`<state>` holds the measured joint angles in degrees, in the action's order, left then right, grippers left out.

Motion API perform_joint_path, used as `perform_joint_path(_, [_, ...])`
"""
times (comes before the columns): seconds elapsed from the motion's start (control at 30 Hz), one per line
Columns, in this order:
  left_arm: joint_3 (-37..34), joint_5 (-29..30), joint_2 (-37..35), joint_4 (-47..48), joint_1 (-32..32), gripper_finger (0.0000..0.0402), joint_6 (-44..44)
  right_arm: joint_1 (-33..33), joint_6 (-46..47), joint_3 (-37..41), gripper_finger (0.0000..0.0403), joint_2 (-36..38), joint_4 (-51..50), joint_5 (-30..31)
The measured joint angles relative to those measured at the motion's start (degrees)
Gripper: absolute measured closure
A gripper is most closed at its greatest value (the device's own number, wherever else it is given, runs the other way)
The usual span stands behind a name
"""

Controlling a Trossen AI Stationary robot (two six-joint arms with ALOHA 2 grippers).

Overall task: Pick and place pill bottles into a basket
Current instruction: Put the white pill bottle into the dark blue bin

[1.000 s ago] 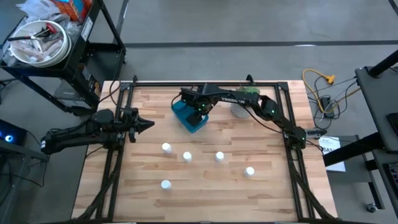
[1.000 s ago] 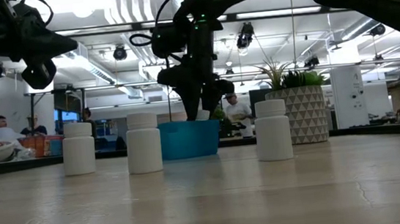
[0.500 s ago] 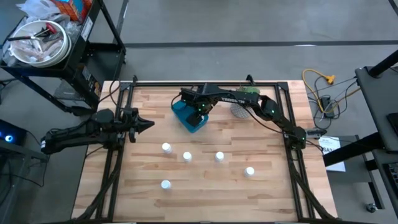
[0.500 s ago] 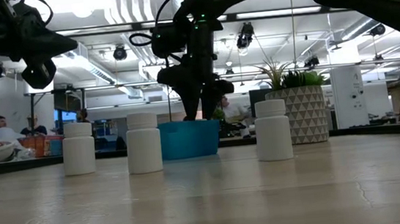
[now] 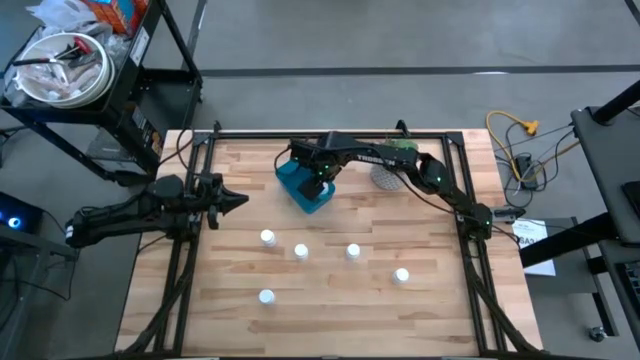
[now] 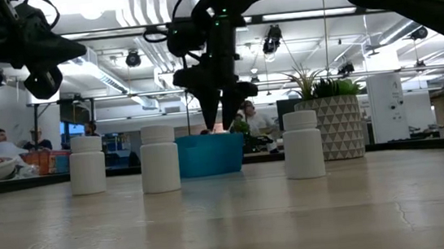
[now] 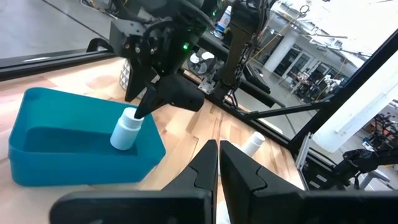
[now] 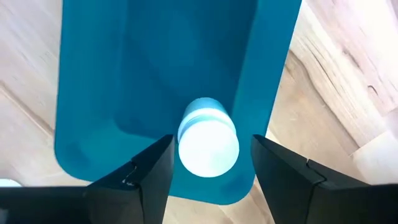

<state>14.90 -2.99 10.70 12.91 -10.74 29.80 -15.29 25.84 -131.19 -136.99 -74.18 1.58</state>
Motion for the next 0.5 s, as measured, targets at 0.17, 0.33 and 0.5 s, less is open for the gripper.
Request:
perform_joint_path(0.17, [0.0, -0.1, 0.04, 0.02, 0.0, 0.0402, 0.04, 0.02, 0.77, -2.79, 0.0198, 0.25, -0.86, 2.74])
perform_joint_path(0.33, [0.0, -0.08, 0.15, 0.07, 0.0, 0.0402, -0.09, 0.02, 1.14, -3.33, 0.0198, 4.93, 1.94, 7.87])
perform_joint_path(0.5, [0.0, -0.07, 0.31, 0.08, 0.0, 0.0402, -0.13, -0.02, 0.32, -3.46, 0.0204, 11.05, 4.79, 10.65])
